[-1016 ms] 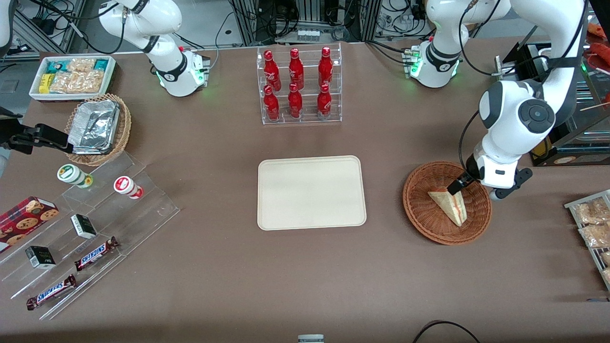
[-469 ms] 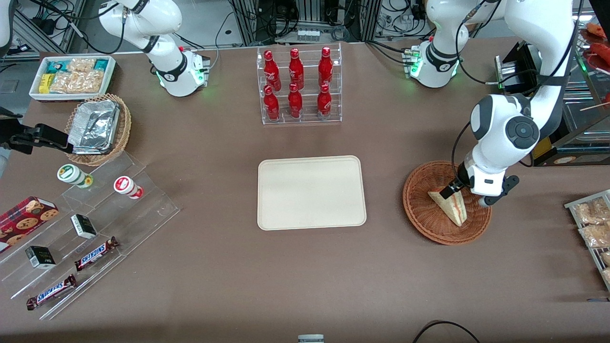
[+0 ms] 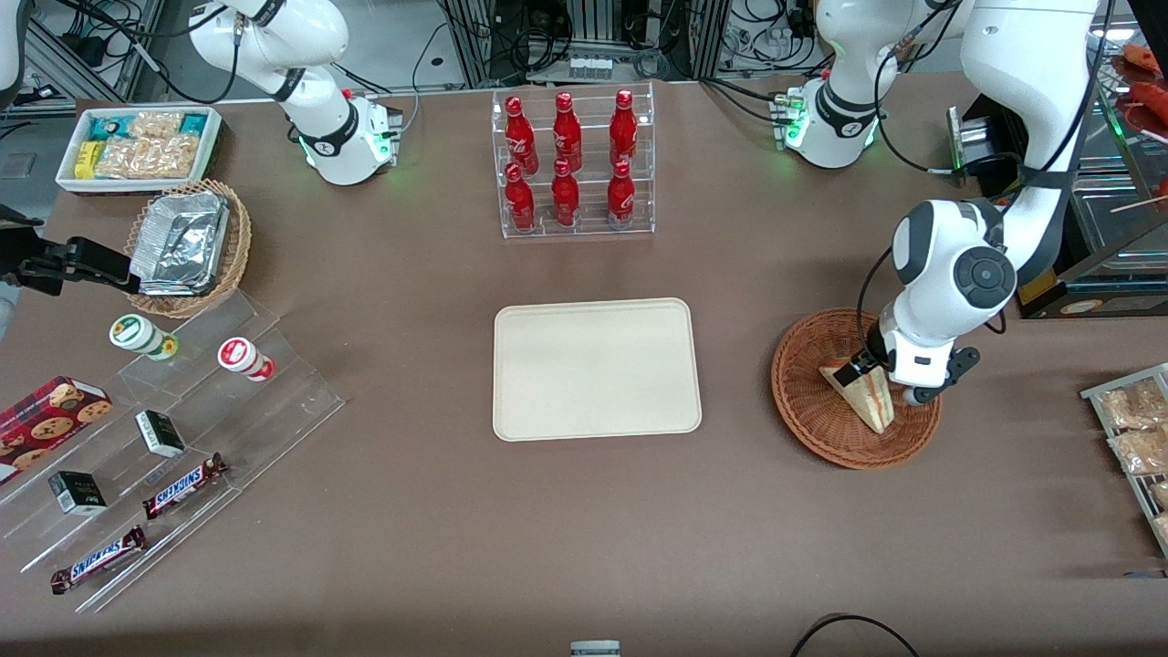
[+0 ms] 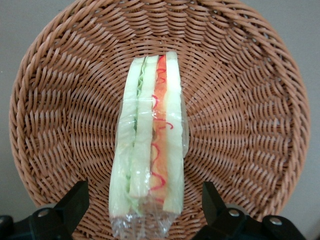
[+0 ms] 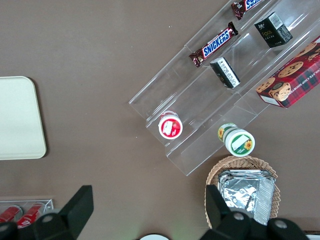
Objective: Place sandwich from basket to tray
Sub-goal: 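Lower the left gripper and close it on the sandwich's wrapped edge, then lift the sandwich and carry it over the cream tray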
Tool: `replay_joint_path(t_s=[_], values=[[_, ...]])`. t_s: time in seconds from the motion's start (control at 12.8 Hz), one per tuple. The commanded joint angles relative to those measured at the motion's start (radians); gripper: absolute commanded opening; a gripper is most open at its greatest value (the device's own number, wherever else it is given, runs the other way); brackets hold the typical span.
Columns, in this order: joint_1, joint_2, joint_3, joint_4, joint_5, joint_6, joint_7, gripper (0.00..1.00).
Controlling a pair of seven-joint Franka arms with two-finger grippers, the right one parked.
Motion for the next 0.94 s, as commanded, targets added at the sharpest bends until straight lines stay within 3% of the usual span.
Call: replay_joint_path(t_s=[0.0,0.08,0.16,0.39,0.7,0.86], values=[[0.002,0.024,-0.001,0.023,0.027,0.009,-0.015,0.88],[0.002,0.022,-0.001,0.023,0.027,0.007,-0.017,0.37],[0.002,0.022,-0.001,0.026,0.027,0.003,-0.015,0.0],[0.002,0.013,-0.002,0.063,0.027,-0.037,-0.022,0.0],[-0.038,0.014,-0.027,0.309,0.023,-0.394,-0.014,0.0],[-0.096,0.019,-0.027,0.365,0.023,-0.447,-0.015,0.0]])
